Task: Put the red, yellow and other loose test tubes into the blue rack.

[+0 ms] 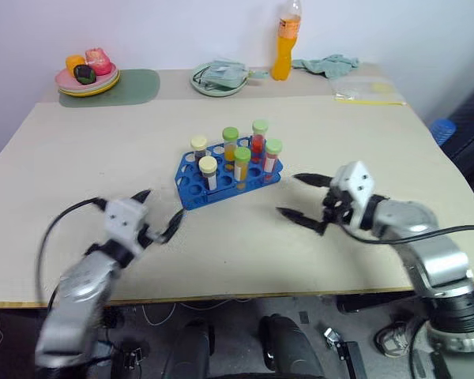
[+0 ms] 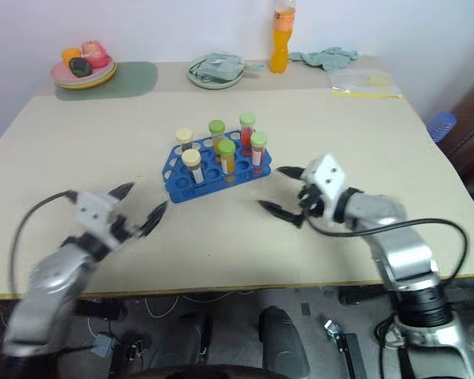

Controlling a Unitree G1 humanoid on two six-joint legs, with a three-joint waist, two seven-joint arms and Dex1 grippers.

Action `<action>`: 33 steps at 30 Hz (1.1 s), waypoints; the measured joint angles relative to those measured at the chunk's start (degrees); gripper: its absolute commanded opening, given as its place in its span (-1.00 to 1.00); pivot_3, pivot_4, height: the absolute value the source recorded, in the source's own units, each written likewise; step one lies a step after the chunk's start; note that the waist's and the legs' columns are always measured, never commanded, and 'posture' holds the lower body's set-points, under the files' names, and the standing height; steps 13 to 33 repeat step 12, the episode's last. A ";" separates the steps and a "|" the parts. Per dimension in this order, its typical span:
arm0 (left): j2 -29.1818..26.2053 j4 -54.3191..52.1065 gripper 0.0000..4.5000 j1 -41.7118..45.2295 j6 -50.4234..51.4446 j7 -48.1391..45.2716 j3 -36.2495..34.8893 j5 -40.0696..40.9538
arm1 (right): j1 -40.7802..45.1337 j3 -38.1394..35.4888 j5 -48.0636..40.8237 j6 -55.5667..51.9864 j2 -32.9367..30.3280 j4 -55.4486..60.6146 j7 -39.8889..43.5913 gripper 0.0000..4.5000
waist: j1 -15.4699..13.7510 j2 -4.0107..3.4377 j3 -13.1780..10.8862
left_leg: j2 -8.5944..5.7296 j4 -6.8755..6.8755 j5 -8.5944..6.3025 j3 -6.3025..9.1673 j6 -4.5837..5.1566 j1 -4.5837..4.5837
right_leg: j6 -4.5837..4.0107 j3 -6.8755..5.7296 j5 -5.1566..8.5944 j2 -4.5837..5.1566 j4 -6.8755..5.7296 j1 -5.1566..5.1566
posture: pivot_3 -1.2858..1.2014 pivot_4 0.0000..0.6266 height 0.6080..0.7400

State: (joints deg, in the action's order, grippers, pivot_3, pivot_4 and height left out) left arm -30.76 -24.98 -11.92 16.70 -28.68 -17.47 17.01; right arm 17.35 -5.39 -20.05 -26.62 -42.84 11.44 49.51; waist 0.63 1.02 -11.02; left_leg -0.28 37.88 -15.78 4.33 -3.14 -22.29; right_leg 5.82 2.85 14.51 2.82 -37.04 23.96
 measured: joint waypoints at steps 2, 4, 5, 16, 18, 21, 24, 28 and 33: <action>-2.31 0.21 0.99 -2.16 0.88 -1.21 -4.59 0.86 | 0.07 -2.25 -0.20 0.86 -2.49 -4.22 2.16 1.00 | 0.03 0.00 0.00 | 0.00 0.00 0.00 -0.02 0.00 0.00 | 0.00 0.00 0.00 0.00 0.03 -0.02 | 0.03 -0.52 1.00; -3.03 0.29 0.99 -3.12 1.51 -1.56 -6.94 1.19 | 0.12 -2.77 -0.28 1.76 -3.52 -7.12 3.92 1.00 | 0.18 0.00 0.00 | 0.01 0.00 0.00 -0.04 0.01 0.02 | 0.00 0.01 0.00 -0.01 0.02 -0.02 | 0.03 -0.52 1.00; -3.03 0.54 0.99 -3.37 1.55 -1.61 -7.60 1.20 | 0.20 -2.67 -0.22 2.41 -3.68 -8.48 4.76 1.00 | 0.21 0.00 0.00 | 0.02 0.00 0.00 -0.04 0.01 0.02 | 0.01 0.01 0.00 -0.01 0.02 -0.02 | 0.03 -0.52 1.00; -0.36 1.90 0.99 -6.53 1.42 0.85 -8.75 -0.30 | 3.92 -1.13 1.20 6.27 -3.01 -15.66 6.95 1.00 | 0.50 -0.04 -0.02 | 0.05 -0.01 -0.01 -0.08 0.01 0.04 | 0.03 0.05 -0.02 -0.03 0.01 0.00 | 0.03 -0.52 1.00; -0.36 1.90 0.99 -6.53 1.42 0.85 -8.75 -0.30 | 3.92 -1.13 1.20 6.27 -3.01 -15.66 6.95 1.00 | 0.50 -0.04 -0.02 | 0.05 -0.01 -0.01 -0.08 0.01 0.04 | 0.03 0.05 -0.02 -0.03 0.01 0.00 | 0.03 -0.52 1.00; -0.36 1.90 0.99 -6.53 1.42 0.85 -8.75 -0.30 | 3.92 -1.13 1.20 6.27 -3.01 -15.66 6.95 1.00 | 0.50 -0.04 -0.02 | 0.05 -0.01 -0.01 -0.08 0.01 0.04 | 0.03 0.05 -0.02 -0.03 0.01 0.00 | 0.03 -0.52 1.00; -0.36 1.90 0.99 -6.53 1.42 0.85 -8.75 -0.30 | 3.92 -1.13 1.20 6.27 -3.01 -15.66 6.95 1.00 | 0.50 -0.04 -0.02 | 0.05 -0.01 -0.01 -0.08 0.01 0.04 | 0.03 0.05 -0.02 -0.03 0.01 0.00 | 0.03 -0.52 1.00; -0.36 1.90 0.99 -6.53 1.42 0.85 -8.75 -0.30 | 3.92 -1.13 1.20 6.27 -3.01 -15.66 6.95 1.00 | 0.50 -0.04 -0.02 | 0.05 -0.01 -0.01 -0.08 0.01 0.04 | 0.03 0.05 -0.02 -0.03 0.01 0.00 | 0.03 -0.52 1.00; -0.36 1.90 0.99 -6.53 1.42 0.85 -8.75 -0.30 | 3.92 -1.13 1.20 6.27 -3.01 -15.66 6.95 1.00 | 0.50 -0.04 -0.02 | 0.05 -0.01 -0.01 -0.08 0.01 0.04 | 0.03 0.05 -0.02 -0.03 0.01 0.00 | 0.03 -0.52 1.00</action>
